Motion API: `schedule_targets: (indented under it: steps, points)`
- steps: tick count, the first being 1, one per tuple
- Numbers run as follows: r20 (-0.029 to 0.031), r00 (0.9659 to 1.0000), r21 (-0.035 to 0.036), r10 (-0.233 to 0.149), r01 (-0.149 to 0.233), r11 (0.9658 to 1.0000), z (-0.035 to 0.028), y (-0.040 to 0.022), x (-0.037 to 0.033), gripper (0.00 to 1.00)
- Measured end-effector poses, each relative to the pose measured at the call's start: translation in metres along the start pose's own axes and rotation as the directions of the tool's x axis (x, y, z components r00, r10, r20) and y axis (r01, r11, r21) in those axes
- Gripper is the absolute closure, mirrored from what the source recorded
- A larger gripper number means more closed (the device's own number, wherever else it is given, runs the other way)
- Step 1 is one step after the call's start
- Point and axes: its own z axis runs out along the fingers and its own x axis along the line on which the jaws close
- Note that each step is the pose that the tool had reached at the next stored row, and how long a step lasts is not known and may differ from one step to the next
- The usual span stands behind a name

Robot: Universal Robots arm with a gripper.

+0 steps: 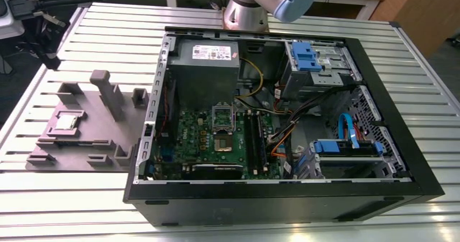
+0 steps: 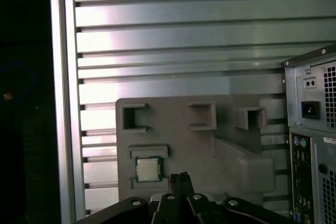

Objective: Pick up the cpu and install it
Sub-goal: 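Reach for the cpu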

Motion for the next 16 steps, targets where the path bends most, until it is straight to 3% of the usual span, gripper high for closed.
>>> schedule_targets:
  steps: [16]
  points:
    - [0.0, 1.0, -0.0001, 0.0, 0.0, 1.0, 0.0125, -0.0075, 0.0063, 0.9]
